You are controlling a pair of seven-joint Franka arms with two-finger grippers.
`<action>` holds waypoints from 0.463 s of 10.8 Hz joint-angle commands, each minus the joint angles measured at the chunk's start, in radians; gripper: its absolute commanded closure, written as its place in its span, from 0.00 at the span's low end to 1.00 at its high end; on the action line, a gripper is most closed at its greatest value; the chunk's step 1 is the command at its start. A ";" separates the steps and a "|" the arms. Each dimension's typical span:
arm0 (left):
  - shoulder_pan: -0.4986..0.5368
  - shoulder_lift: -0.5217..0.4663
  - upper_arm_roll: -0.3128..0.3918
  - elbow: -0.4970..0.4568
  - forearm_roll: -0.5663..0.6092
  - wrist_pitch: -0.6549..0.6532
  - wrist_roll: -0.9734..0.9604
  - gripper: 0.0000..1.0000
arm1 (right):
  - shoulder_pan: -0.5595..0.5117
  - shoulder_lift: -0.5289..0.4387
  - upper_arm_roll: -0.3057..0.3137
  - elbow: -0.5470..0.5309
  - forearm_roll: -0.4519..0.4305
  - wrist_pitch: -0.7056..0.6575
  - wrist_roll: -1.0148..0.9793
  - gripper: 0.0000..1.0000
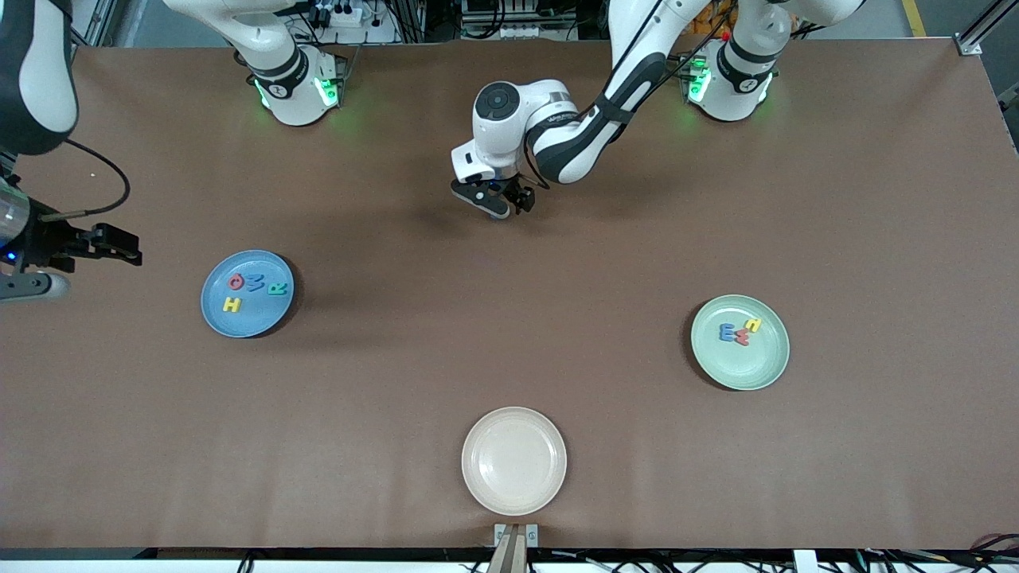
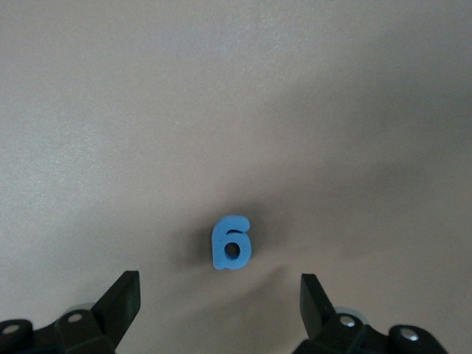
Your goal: Sort uppercase to blue plate, lowercase to green plate
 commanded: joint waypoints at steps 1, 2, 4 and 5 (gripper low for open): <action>-0.048 0.032 0.048 0.036 0.029 0.018 -0.030 0.10 | -0.035 -0.018 0.046 0.048 -0.010 -0.058 0.050 0.00; -0.056 0.038 0.059 0.036 0.029 0.031 -0.030 0.11 | -0.038 -0.018 0.053 0.079 -0.007 -0.101 0.087 0.00; -0.061 0.049 0.065 0.041 0.029 0.034 -0.030 0.14 | -0.061 -0.040 0.080 0.093 0.002 -0.127 0.119 0.00; -0.074 0.059 0.070 0.052 0.029 0.034 -0.030 0.15 | -0.062 -0.047 0.086 0.094 0.004 -0.129 0.143 0.00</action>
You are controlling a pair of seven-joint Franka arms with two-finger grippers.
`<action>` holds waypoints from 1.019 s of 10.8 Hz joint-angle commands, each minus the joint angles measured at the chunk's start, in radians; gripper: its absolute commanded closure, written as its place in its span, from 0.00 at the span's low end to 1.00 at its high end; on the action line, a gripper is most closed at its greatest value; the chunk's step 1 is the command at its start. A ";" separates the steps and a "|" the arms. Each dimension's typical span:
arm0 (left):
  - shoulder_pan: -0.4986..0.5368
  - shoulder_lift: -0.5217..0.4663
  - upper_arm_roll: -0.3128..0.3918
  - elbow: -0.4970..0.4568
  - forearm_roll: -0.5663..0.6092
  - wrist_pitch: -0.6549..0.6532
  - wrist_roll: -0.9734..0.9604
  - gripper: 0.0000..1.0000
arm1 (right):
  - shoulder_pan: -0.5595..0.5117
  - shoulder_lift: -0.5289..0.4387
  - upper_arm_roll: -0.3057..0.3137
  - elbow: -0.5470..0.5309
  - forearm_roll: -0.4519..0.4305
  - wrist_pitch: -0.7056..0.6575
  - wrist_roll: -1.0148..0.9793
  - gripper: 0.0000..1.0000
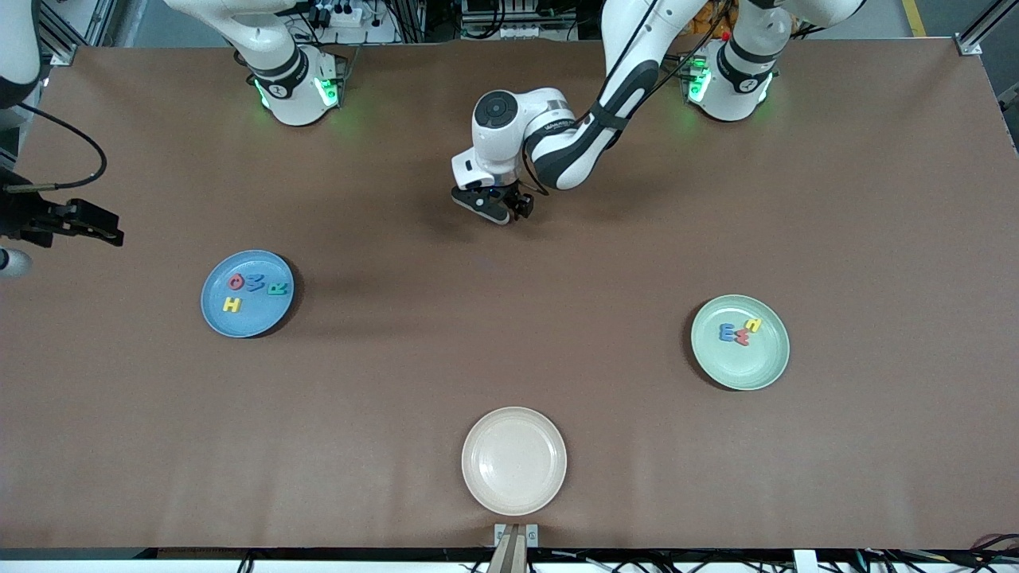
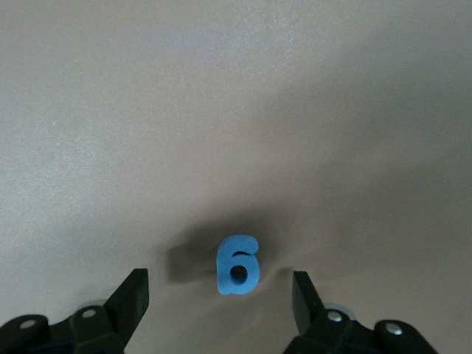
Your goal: Sort uppercase to blue plate, lowercase to green plate
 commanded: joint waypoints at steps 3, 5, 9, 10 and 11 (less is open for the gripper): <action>-0.056 0.029 0.047 0.040 0.031 0.009 -0.049 0.21 | -0.030 -0.032 0.048 0.029 0.005 -0.063 0.063 0.00; -0.056 0.029 0.047 0.039 0.034 0.009 -0.049 0.32 | -0.028 -0.032 0.050 0.040 0.012 -0.051 0.063 0.00; -0.063 0.030 0.048 0.031 0.034 0.008 -0.049 0.65 | -0.030 -0.031 0.044 0.041 0.066 -0.016 0.062 0.00; -0.063 0.030 0.048 0.031 0.034 0.008 -0.049 0.68 | -0.028 -0.032 0.042 0.041 0.065 -0.016 0.062 0.00; -0.063 0.030 0.048 0.030 0.034 0.006 -0.050 0.77 | -0.030 -0.032 0.042 0.041 0.065 -0.016 0.062 0.00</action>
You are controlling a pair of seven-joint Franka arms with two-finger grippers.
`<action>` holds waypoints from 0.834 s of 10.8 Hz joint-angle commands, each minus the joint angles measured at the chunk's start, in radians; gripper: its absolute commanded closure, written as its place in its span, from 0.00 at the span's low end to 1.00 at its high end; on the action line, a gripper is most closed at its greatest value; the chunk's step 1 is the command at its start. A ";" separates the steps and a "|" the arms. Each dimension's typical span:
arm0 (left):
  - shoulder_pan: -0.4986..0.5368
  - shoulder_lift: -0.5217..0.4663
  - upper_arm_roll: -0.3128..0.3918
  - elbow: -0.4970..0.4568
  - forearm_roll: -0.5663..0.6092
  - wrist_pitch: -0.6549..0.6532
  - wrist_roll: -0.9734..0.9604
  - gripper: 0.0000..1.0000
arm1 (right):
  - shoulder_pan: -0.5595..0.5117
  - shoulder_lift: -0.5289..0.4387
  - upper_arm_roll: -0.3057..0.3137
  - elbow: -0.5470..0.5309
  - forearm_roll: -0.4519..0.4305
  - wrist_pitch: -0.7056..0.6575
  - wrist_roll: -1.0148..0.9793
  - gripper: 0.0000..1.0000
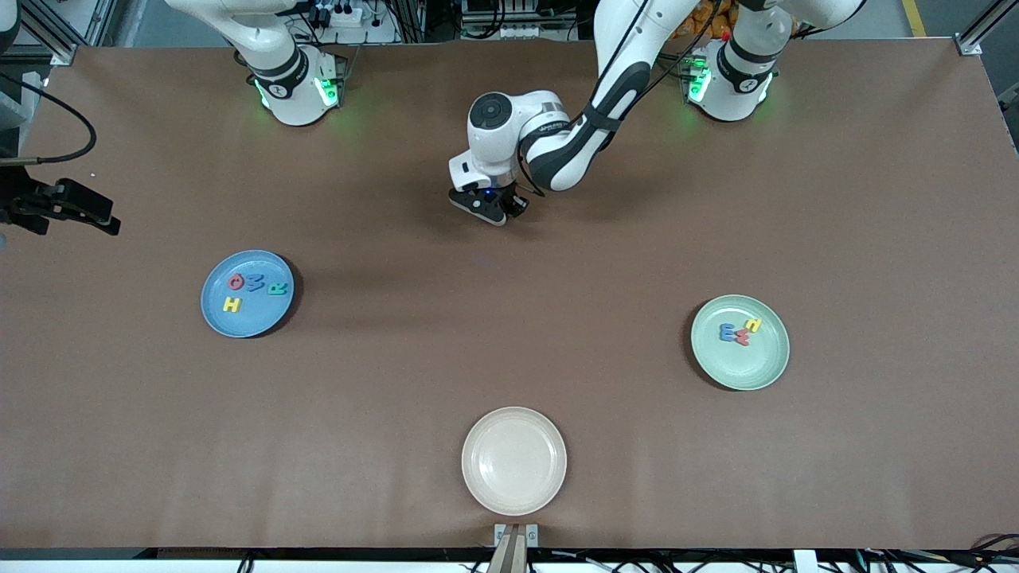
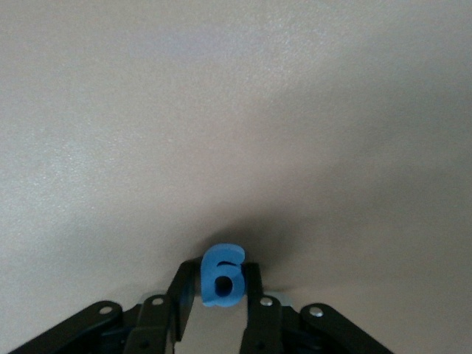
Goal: Sort uppercase to blue plate, lowercase to green plate
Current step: 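Carry the blue 6 with the left gripper to the green plate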
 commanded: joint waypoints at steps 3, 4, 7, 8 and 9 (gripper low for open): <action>-0.018 0.001 0.023 0.006 0.029 0.001 -0.037 1.00 | -0.021 -0.020 0.012 0.004 0.020 -0.003 0.011 0.00; -0.016 -0.022 0.040 0.004 0.029 -0.014 -0.039 1.00 | -0.021 -0.021 0.014 0.004 0.020 -0.003 0.011 0.00; 0.037 -0.122 0.074 0.004 0.029 -0.126 -0.026 1.00 | -0.020 -0.021 0.017 0.004 0.018 0.000 0.017 0.00; 0.070 -0.156 0.072 0.004 0.029 -0.150 -0.017 1.00 | -0.020 -0.021 0.018 0.004 0.018 0.011 0.032 0.00; 0.117 -0.185 0.071 0.004 0.029 -0.184 0.025 1.00 | -0.020 -0.023 0.020 0.004 0.020 0.010 0.041 0.00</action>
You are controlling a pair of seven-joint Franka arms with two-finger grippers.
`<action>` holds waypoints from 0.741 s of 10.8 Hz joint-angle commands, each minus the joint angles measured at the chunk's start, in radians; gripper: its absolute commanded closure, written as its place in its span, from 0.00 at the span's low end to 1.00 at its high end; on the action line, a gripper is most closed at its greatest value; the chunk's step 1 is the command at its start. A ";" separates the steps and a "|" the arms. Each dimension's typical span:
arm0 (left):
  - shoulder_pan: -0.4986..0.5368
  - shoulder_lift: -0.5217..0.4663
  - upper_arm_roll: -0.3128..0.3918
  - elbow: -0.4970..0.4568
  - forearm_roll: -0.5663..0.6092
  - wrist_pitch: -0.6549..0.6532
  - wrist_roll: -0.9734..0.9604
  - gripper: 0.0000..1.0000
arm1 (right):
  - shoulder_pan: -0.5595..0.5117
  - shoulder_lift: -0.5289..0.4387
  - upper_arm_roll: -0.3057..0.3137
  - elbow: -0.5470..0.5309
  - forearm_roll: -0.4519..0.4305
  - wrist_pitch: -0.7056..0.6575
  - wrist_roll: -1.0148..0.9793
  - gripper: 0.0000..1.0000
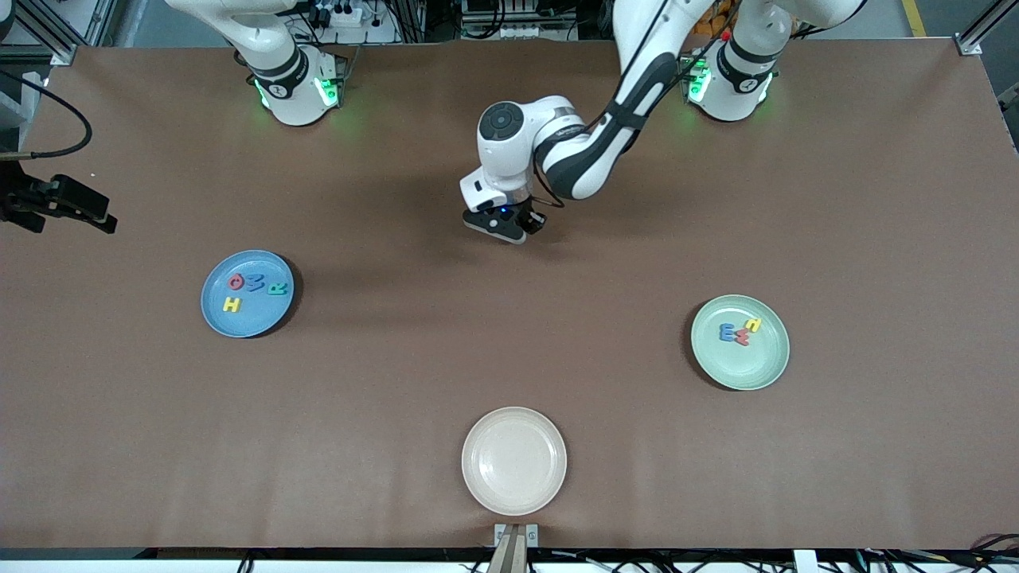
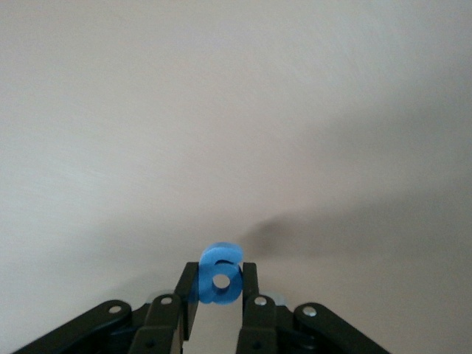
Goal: Sort uppercase to blue plate, lowercase to green plate
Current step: 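Carry the blue 6 with the left gripper to the green plate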
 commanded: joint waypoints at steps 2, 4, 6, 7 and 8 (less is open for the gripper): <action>0.180 -0.137 -0.016 -0.035 0.013 -0.104 0.159 1.00 | -0.018 -0.015 0.017 0.000 0.015 -0.001 0.027 0.00; 0.298 -0.227 -0.016 -0.072 -0.016 -0.152 0.300 1.00 | -0.017 -0.014 0.017 0.000 0.015 -0.001 0.027 0.00; 0.419 -0.301 -0.015 -0.115 -0.040 -0.226 0.485 1.00 | -0.017 -0.014 0.017 0.000 0.015 0.001 0.026 0.00; 0.465 -0.319 -0.010 -0.144 -0.042 -0.230 0.538 1.00 | -0.017 -0.014 0.017 0.000 0.015 -0.001 0.026 0.00; 0.498 -0.329 -0.004 -0.158 -0.042 -0.234 0.552 1.00 | -0.017 -0.014 0.017 0.000 0.015 -0.001 0.026 0.00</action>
